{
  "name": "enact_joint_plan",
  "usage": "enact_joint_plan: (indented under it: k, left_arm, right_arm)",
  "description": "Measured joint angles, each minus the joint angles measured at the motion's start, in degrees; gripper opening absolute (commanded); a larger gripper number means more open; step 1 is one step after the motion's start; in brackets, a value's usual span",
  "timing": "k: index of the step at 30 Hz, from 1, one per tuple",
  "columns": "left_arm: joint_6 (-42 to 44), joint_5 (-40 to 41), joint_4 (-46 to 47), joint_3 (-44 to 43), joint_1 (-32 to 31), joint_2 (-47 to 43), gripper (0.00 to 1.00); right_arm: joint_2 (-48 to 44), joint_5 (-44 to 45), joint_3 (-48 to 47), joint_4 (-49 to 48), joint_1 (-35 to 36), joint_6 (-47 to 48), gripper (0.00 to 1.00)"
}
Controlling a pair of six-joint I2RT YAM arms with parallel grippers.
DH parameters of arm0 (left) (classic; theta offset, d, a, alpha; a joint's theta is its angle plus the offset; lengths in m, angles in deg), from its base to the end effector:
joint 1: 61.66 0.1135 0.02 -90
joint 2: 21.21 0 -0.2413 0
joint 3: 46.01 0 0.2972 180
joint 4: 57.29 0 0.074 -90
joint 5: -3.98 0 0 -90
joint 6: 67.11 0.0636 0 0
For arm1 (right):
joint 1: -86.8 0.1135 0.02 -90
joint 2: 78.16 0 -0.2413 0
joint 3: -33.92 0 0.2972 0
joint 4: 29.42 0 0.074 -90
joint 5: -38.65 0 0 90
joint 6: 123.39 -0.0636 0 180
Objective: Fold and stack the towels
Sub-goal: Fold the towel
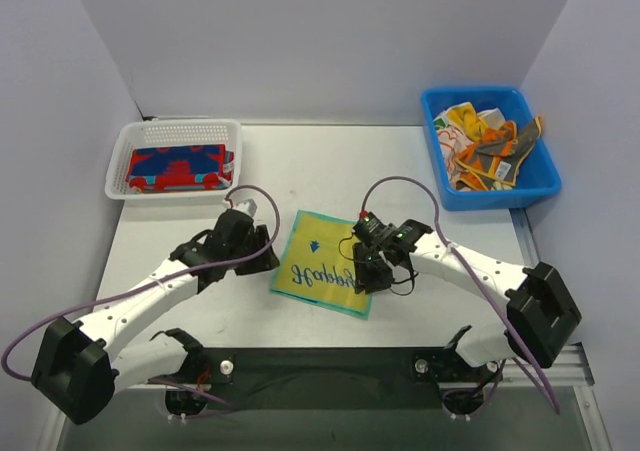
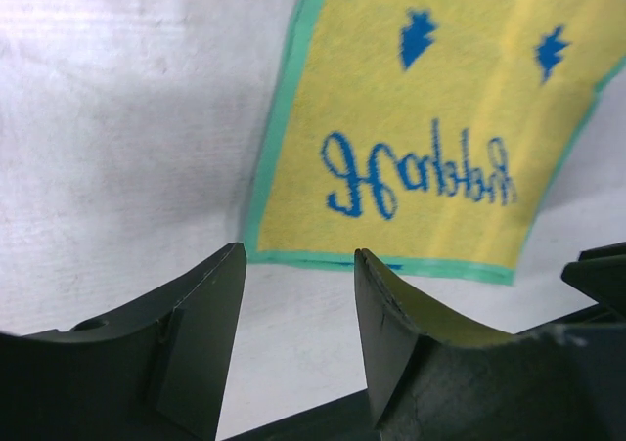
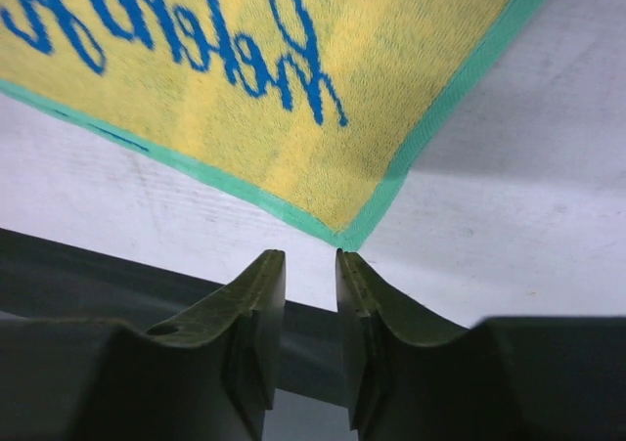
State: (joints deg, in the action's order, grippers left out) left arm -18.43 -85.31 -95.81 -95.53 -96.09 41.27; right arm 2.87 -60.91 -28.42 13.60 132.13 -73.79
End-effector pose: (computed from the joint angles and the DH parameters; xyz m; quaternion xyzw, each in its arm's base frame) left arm 0.2346 -0.1598 0.1532 -0.0588 0.9422 -0.1979 0.2640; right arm 0.2236 0.2412 0.1362 -0.0619 0.9645 0.2249 0.1235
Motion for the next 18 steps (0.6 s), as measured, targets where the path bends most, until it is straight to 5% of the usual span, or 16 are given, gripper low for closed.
enact_joint_plan:
  k: [10, 18]
  left_arm:
    - [1.66, -3.1, 3.5, -10.91, -3.63, 13.49, 0.4]
    - [-1.38, -6.12, 7.06, -5.05, -4.85, 23.1, 0.33]
  right_arm:
    - [-1.68, -2.97, 3.78, -8.81, -6.1, -1.55, 0.19]
    - [4.9, -11.87, 10.67, -15.28, -11.15, -2.45, 0.19]
